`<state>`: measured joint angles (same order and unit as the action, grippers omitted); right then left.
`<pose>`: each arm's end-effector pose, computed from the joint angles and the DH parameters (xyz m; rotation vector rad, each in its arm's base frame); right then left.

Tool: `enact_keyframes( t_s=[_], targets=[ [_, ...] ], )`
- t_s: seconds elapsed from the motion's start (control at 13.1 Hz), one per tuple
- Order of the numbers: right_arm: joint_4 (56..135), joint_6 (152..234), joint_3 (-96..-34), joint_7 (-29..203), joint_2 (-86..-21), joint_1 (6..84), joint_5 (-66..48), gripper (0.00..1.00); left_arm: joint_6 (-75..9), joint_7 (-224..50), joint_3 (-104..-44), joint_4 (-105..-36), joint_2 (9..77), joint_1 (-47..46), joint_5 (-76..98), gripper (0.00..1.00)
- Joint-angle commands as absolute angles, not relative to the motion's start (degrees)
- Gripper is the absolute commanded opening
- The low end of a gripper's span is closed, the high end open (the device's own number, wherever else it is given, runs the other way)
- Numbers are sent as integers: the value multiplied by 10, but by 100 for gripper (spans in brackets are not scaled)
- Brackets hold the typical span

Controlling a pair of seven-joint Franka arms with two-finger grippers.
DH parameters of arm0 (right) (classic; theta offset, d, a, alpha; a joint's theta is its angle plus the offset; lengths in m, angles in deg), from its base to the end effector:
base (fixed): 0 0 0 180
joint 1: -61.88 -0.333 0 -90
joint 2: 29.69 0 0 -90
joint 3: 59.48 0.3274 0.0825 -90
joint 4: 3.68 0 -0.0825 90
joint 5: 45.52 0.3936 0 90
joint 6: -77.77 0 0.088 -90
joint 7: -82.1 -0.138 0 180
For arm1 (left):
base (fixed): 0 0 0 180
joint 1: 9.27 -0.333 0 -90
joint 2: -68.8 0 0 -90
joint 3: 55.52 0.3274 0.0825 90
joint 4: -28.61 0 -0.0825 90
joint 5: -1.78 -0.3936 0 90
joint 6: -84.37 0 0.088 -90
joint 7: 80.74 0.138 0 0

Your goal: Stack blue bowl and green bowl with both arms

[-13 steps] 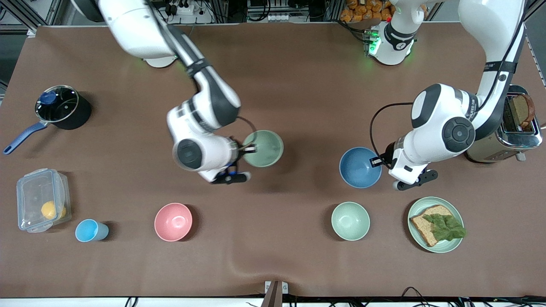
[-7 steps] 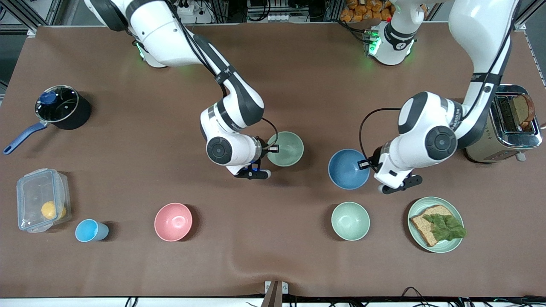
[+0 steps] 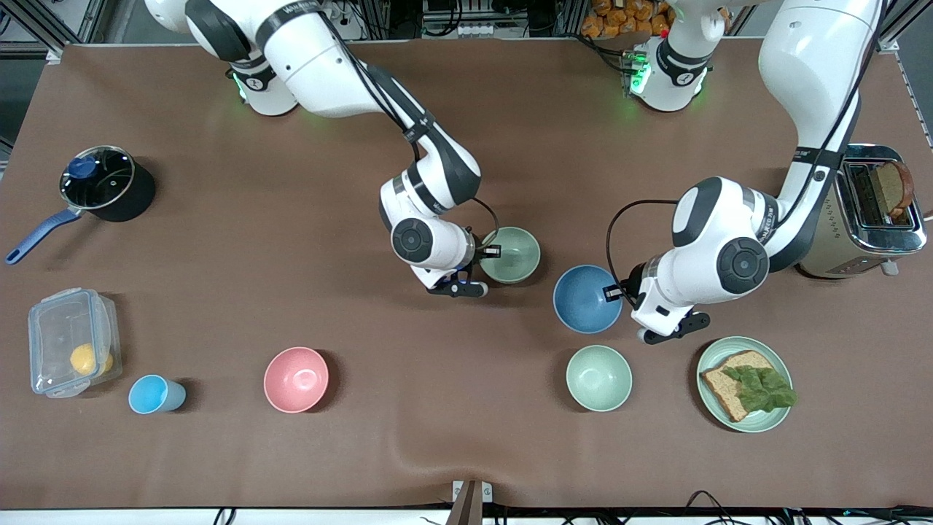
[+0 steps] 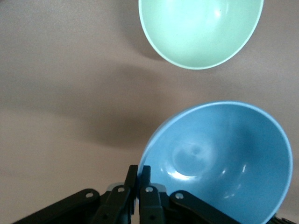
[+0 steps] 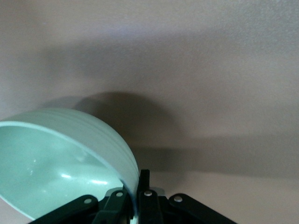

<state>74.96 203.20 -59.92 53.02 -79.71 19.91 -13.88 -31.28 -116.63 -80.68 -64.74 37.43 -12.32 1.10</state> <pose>0.5382 0.5212 0.1629 -2.7849 0.1647 0.4174 0.6401 -0.2264 0.2932 2.9613 0.4167 -0.2987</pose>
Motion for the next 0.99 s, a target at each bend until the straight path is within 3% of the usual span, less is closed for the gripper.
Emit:
enact_keyframes(
  t_s=[0.0, 0.08, 0.61, 0.92],
  targets=[
    [743, 2032, -605, 524, -799, 199, -128, 69, -308, -1162, -807, -635, 372, -116, 22, 0],
    [743, 2034, -605, 503, -797, 197, -125, 100, -308, -1162, -809, -636, 374, -113, 23, 0],
    [736, 2030, -618, 255, -765, 221, -123, 100, -307, -1163, -826, -645, 380, -110, 26, 0],
    [744, 2091, -619, 166, -772, 238, -123, 100, -309, -1174, -840, -659, 379, -96, 26, 0]
  ],
)
